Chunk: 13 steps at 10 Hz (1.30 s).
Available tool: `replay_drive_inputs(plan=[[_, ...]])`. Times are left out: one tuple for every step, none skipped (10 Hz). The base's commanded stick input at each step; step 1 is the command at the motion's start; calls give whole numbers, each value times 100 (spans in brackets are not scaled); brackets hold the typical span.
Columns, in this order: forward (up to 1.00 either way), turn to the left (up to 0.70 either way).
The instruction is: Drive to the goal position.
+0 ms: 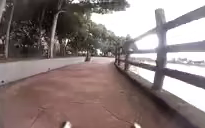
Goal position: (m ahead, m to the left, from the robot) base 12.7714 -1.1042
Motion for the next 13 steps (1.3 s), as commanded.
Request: replay_drive_inputs(plan=[[70, 0], [70, 0], [70, 0], [70, 0], [70, 0], [70, 0], [70, 0], [70, 0], [70, 0], [70, 0], [70, 0], [70, 0], [70, 0]])
